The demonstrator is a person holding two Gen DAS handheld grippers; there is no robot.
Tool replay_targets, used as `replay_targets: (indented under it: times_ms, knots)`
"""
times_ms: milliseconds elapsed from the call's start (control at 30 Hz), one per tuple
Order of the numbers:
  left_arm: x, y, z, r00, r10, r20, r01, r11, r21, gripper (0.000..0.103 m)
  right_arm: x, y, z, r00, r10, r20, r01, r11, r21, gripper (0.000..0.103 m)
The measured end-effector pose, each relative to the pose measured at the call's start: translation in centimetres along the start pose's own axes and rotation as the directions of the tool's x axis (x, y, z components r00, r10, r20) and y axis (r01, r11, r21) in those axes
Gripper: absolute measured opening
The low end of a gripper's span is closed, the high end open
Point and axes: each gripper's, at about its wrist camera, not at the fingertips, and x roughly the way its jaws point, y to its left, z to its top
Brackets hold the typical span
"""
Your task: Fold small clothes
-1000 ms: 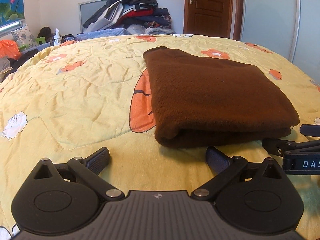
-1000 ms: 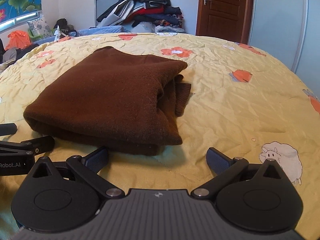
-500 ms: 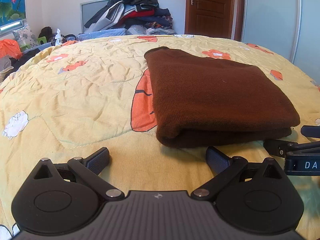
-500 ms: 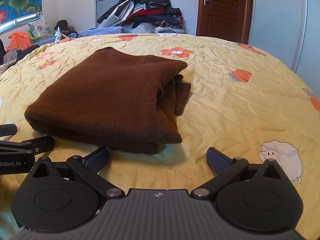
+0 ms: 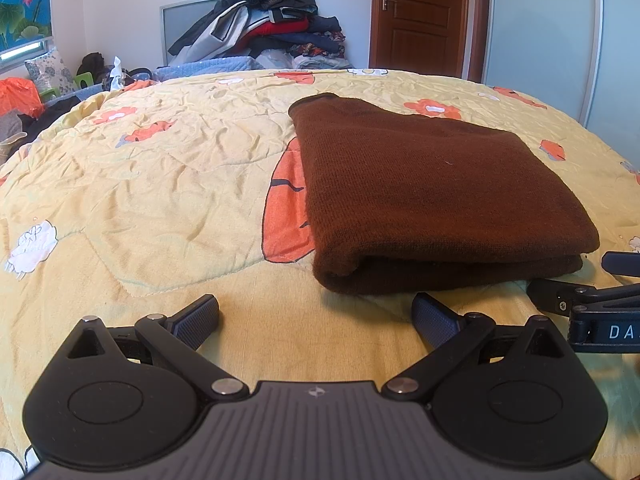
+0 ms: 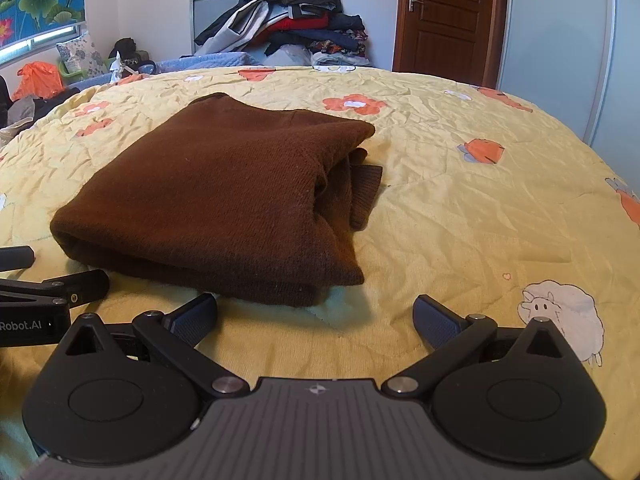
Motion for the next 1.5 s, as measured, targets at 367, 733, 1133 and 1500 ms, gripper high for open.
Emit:
replay_targets:
  times_ms: [367,733,1133,1500]
  knots:
    - [0.16,-0.03,0.08,1.000,0.001,-0.006,-0.001,1.000,-0.002,0.103,0.03,0.00,0.00,1.000,0.001,0.000,-0.001,1.000,0.001,0.103]
    - [0.18,-0.20,0.19,1.000,0.029,-0.013,-0.029,0.999,-0.038,0.103,0.00,-0.02,-0.02,1.000,0.001,0.001,-0.001,1.000,0.001,0.103]
    - [-0.07,-0.22,-0.10,1.000,0.027,-0.005,-0.027,0.999,-0.030,0.103,0.00,0.06,-0.01,1.000,0.002,0.000,-0.002,1.000,0.001,0.103]
    - [-0.09,-0.21,-0.11,1.000,0.027,-0.005,-0.027,0.999,-0.030,0.103,-0.04,0.01,-0.05,1.000,0.002,0.001,-0.002,1.000,0.002,0.103]
